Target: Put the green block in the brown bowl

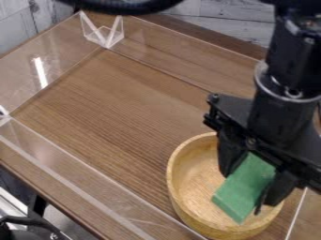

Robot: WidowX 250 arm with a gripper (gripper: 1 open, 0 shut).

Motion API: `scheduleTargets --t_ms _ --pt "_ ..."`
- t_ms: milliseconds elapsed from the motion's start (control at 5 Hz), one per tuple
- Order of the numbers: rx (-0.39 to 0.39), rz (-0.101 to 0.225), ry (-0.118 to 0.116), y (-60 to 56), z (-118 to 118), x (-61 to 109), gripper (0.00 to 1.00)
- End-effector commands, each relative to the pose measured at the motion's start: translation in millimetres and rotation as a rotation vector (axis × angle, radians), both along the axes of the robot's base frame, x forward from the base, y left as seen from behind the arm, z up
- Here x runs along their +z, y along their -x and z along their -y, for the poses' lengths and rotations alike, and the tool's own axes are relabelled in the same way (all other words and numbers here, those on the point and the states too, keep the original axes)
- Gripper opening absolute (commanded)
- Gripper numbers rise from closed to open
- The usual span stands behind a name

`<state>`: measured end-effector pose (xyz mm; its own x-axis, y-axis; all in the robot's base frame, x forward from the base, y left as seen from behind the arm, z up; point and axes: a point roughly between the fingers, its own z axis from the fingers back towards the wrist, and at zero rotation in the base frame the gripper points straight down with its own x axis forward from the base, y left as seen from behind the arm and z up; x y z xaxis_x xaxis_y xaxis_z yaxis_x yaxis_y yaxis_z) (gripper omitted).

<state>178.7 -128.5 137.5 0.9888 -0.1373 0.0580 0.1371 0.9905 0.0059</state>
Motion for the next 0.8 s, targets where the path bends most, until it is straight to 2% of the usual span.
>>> scheduleTargets --t_ms 0,600 --pt "0.018 0.057 0.034 -4.4 -2.6 8.0 0.0" --pt "0.055 0.078 0.057 -8.9 -9.4 -4.6 0.0"
